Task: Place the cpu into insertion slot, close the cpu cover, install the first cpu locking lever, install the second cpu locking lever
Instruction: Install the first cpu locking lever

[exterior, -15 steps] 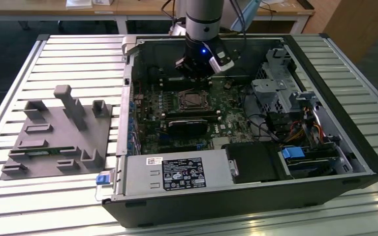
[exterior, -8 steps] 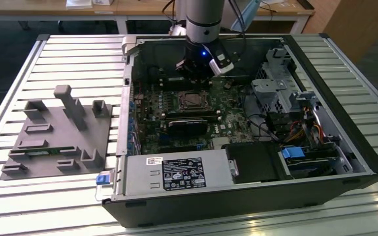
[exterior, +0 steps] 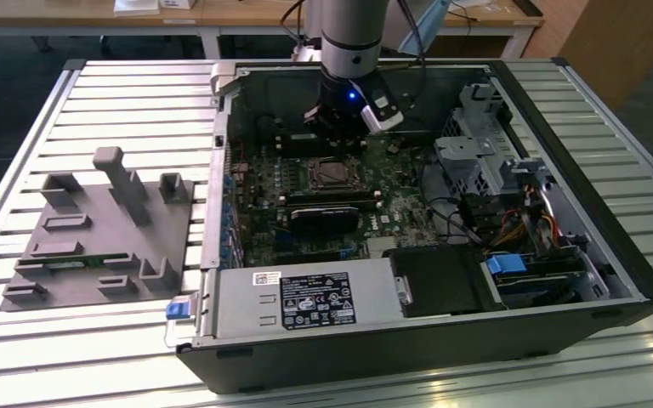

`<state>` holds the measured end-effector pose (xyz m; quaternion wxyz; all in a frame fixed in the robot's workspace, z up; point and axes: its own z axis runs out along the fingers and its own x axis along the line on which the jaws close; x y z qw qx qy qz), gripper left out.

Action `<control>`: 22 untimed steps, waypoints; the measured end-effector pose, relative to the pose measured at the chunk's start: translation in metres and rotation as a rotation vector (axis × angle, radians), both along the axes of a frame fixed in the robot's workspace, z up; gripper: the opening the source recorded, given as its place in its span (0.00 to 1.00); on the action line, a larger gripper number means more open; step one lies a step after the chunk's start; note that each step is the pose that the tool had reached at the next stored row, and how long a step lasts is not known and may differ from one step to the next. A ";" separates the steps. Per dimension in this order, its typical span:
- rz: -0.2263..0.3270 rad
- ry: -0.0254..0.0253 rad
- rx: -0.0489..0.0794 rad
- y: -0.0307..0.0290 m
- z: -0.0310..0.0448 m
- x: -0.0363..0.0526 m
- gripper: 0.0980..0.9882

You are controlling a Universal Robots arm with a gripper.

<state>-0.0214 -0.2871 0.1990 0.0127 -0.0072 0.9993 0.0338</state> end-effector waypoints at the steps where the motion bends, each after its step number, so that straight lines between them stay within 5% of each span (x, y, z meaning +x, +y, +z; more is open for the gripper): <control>1: 0.000 -0.0001 0.000 0.0000 0.0008 0.0000 0.02; 6: 0.000 -0.0002 0.000 0.0001 0.0027 0.0001 0.02; 15: 0.000 0.0003 -0.025 -0.0001 0.0000 -0.0001 0.02; 22: 0.000 0.0001 -0.033 0.0011 -0.0025 0.0000 0.02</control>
